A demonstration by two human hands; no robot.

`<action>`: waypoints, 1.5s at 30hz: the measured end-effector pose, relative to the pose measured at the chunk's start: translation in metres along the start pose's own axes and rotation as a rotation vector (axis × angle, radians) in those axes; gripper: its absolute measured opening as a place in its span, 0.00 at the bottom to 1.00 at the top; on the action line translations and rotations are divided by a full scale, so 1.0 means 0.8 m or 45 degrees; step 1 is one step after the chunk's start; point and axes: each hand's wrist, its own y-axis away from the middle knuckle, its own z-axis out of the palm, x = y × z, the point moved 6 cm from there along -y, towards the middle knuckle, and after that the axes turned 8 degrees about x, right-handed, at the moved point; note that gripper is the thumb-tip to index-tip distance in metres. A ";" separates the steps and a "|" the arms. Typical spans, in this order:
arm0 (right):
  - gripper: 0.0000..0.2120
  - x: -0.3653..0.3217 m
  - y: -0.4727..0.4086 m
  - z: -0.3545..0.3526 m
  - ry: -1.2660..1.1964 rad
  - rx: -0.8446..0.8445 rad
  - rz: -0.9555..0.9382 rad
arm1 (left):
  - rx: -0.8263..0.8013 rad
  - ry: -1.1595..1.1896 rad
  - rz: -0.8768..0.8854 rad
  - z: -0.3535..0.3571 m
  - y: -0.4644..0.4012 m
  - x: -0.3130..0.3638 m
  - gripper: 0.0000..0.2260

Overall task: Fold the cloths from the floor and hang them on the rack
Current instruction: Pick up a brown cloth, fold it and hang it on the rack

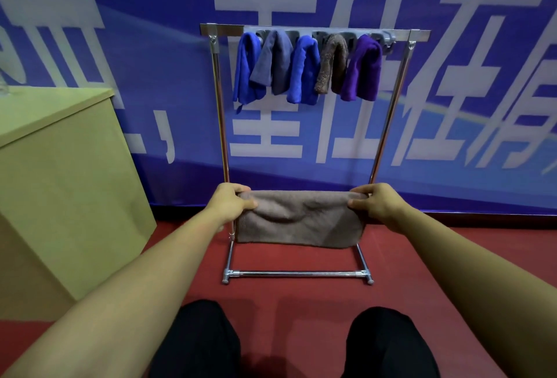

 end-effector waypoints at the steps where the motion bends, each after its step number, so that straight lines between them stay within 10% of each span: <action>1: 0.18 -0.001 0.000 -0.001 -0.003 -0.011 0.001 | 0.028 -0.007 0.007 -0.004 -0.002 0.001 0.19; 24: 0.04 -0.027 0.016 -0.011 -0.128 0.241 -0.393 | 0.066 0.197 0.178 -0.028 0.016 0.015 0.06; 45: 0.26 -0.013 0.023 0.006 0.010 -0.124 -0.295 | -0.158 0.087 0.171 -0.011 0.021 0.003 0.15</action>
